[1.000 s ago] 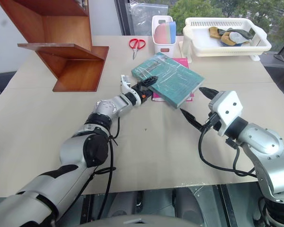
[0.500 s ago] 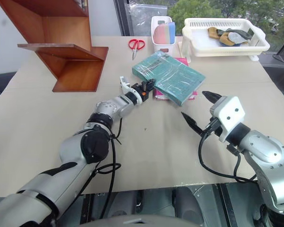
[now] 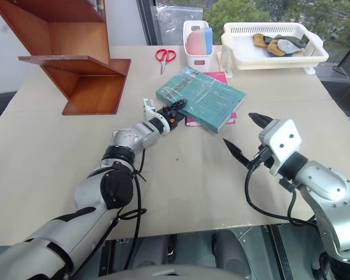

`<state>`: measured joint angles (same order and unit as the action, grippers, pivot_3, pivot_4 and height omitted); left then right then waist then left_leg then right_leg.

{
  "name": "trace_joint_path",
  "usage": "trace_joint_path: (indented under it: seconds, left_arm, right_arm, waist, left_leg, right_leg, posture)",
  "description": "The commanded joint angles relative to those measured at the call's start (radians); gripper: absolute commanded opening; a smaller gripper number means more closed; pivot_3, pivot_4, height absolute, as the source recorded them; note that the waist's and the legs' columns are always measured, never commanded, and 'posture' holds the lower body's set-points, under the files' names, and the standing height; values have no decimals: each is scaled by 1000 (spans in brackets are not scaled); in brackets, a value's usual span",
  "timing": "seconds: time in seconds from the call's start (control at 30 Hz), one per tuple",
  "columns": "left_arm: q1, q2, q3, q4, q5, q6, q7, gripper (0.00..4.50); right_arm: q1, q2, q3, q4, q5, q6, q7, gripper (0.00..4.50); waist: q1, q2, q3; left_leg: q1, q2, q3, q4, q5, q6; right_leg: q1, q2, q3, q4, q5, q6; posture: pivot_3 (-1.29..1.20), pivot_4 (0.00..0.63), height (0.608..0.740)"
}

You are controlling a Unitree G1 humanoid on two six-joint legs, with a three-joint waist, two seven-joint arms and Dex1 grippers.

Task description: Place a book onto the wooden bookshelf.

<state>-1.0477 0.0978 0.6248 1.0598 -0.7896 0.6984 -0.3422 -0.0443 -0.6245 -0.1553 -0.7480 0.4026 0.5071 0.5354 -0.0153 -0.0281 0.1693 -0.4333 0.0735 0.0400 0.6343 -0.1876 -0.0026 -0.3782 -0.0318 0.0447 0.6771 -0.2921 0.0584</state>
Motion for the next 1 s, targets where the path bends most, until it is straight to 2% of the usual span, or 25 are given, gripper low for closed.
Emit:
trace_joint_path:
  seconds: [0.03, 0.17, 0.2, 0.3, 0.37, 0.4, 0.5, 0.6, 0.7, 0.83, 0.93, 1.0]
  left_arm:
    - [12, 13, 23, 22, -4, -31, 8, 3985]
    - [-12, 23, 45, 67, -8, -74, -2, 3985]
    - [-16, 25, 50, 77, -10, -82, -2, 3743]
    - [-18, 34, 59, 89, -12, -80, -15, 2795]
    - [-15, 46, 64, 87, -17, -67, -24, 1902]
    - [-14, 52, 68, 81, -23, -52, -24, 1765]
    - [-2, 65, 78, 31, -47, 6, -11, 571]
    - [38, 64, 102, -118, -120, 130, 34, 571]
    - [102, 50, 125, -341, -223, 260, 114, 571]
    - [170, 41, 46, -694, -329, 405, 122, 571]
    - [141, 27, 57, -750, -378, 415, 211, 571]
    - [147, 44, -25, -818, -332, 398, 166, 571]
  right_arm:
    - [-23, 1, 1, -7, 0, -25, 3, 4500]
    - [-29, 0, 5, -2, -2, -26, 2, 4500]
    - [-29, 0, 5, -3, -3, -25, 0, 4500]
    - [-16, -1, -4, -13, -3, -23, -6, 4500]
    - [-7, 0, -9, -20, -4, -22, -10, 4500]
    - [-4, 1, -11, -23, -3, -22, -11, 4500]
    - [-2, 3, -9, -24, -3, -24, -16, 4500]
    - [1, 7, -6, -26, -2, -24, -19, 4500]
    - [2, 10, -2, -22, -3, -29, -21, 4500]
    - [-6, 22, 7, -9, -4, -40, -21, 4500]
    - [-15, 31, 20, 12, -11, -55, -15, 4500]
    - [-26, 39, 30, 30, -15, -67, -11, 4500]
  waist:
    - [0, 0, 0]
    - [0, 0, 0]
    - [0, 0, 0]
    - [-2, 0, 0]
    - [-2, 0, 0]
    - [-3, 0, 0]
    - [-4, 0, 0]
    - [-6, 0, 0]
    - [-3, 0, 0]
    - [3, -1, 1]
    - [14, -2, 1]
    - [15, -2, 1]
  left_leg:
    - [0, 0, 0, 0, 0, 0]
    - [0, 0, 0, 0, 0, 0]
    - [0, 0, 1, 0, 0, 0]
    - [0, 0, 1, 0, 0, 0]
    - [0, 0, 1, 0, 0, 0]
    - [0, 0, 1, 0, 0, 0]
    - [1, 0, 1, 0, 0, 0]
    - [0, 0, 1, 0, 0, 0]
    - [0, 0, 1, 0, 0, 0]
    - [-1, 0, 0, 0, 1, -2]
    - [-2, 0, -1, 0, 1, -3]
    - [-1, -1, -1, 1, 1, -1]
  right_leg:
    - [0, 0, 0, 0, 0, 0]
    - [0, 0, 0, 0, 0, 0]
    - [0, 0, 0, 0, 0, 0]
    - [0, 0, 1, 0, 0, 0]
    - [0, 0, 1, 0, 0, 0]
    - [0, 0, 1, 0, 0, 0]
    - [0, 0, 1, 0, 0, 0]
    - [0, 0, 1, 1, 0, 0]
    - [0, 0, 1, 0, 0, 0]
    - [-1, 0, 1, 0, 0, 0]
    - [0, -1, -1, 0, 0, 0]
    - [0, -2, -1, 0, 0, 0]
  posture:
    - [0, 150, 740]
    - [0, 150, 740]
    - [0, 150, 740]
    - [0, 150, 740]
    - [0, 150, 740]
    - [0, 150, 740]
    - [0, 150, 740]
    - [0, 150, 740]
    - [0, 150, 740]
    - [0, 150, 740]
    - [0, 150, 740]
    - [0, 150, 740]
